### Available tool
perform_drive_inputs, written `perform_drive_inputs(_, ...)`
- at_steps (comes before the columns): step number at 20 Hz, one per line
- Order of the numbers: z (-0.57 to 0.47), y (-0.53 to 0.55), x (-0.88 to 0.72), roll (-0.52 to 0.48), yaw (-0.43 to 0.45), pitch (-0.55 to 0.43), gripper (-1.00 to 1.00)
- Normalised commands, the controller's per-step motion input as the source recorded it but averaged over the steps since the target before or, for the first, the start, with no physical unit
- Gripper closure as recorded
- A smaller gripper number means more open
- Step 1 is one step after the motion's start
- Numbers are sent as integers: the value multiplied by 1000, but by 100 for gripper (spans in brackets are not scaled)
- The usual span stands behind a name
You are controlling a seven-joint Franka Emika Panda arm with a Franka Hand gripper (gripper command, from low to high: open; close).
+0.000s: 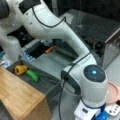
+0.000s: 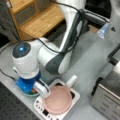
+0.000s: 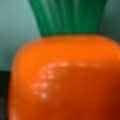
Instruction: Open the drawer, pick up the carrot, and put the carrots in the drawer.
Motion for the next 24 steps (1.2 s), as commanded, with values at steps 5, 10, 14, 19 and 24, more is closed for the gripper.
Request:
perform_drive_inputs(5, 13, 4, 153, 12, 43, 67, 100)
perform_drive_inputs(10, 47, 4, 148, 10, 45, 69, 100)
perform_drive_inputs(14, 122, 16, 137, 17, 47, 77, 100)
perform_drive_inputs(19, 189, 20, 112, 23, 50, 94, 100)
perform_drive_inputs(24, 170, 17, 94, 18, 58, 115, 100)
